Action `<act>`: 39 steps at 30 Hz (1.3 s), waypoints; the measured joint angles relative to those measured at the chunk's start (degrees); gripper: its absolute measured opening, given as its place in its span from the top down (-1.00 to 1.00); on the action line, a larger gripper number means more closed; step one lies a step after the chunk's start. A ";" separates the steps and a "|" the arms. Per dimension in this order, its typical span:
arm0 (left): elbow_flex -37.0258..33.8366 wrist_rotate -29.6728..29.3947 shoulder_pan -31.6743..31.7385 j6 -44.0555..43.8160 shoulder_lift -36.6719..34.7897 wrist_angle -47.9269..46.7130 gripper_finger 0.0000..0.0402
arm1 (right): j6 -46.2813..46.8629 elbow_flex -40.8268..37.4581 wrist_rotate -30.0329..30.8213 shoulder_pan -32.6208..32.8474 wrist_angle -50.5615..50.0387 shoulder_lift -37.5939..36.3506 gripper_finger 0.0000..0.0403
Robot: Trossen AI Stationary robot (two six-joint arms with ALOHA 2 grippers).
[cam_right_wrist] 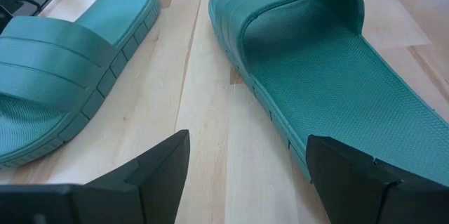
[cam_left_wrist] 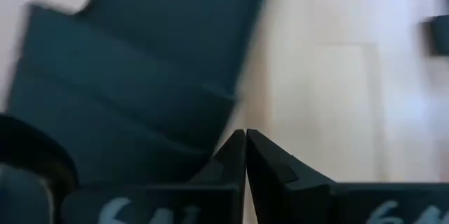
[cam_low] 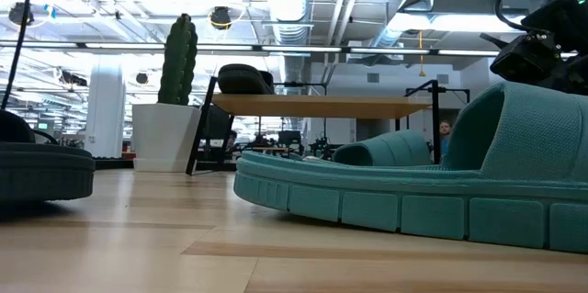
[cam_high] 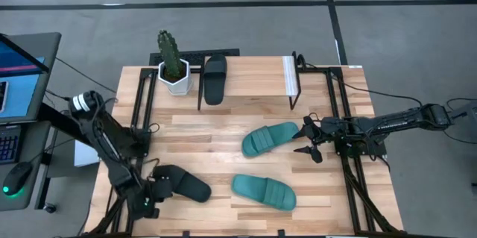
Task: Pick and place slides into the shelf
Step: Put the black slide on the shelf
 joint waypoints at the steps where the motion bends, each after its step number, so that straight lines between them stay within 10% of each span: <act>1: 0.76 -0.31 0.12 -1.53 0.70 -2.18 1.00 | 0.00 0.00 0.00 -0.01 0.00 -0.01 -0.34; 39: 2.75 -20.91 15.26 13.48 2.63 -16.39 1.00 | 0.00 0.01 0.00 -0.01 0.00 0.00 -0.34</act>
